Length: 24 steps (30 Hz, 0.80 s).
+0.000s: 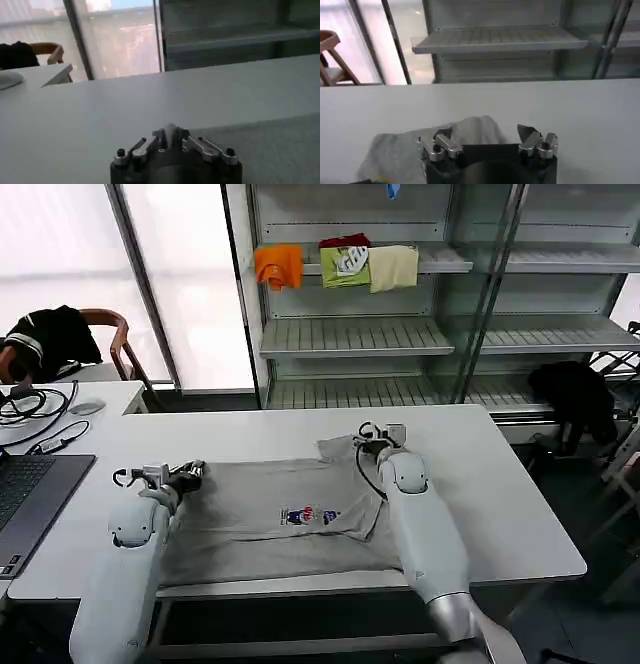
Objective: Fold and organize the clothes.
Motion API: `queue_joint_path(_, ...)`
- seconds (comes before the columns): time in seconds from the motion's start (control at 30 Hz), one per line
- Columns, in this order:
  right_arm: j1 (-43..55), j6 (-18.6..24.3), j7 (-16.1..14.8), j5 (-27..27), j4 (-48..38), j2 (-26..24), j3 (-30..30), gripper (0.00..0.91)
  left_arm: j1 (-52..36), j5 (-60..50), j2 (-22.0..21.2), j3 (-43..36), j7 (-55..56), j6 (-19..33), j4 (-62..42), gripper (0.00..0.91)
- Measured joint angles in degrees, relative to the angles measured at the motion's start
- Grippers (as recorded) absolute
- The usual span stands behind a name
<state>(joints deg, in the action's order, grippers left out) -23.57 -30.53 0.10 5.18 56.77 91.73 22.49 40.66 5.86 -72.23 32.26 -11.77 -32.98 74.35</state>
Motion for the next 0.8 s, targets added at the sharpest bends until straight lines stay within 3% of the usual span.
queue_joint_path(0.33,-0.1,1.5,-1.3,0.0,-0.2,0.5,-0.1,0.000,0.6,0.2,0.2,0.1,-0.9,0.0,0.7,0.010)
queue_joint_path(0.8,-2.0,3.7,0.1,2.1,3.4,0.5,0.2,0.000,0.6,1.3,-0.4,0.8,-2.3,0.0,0.7,0.000)
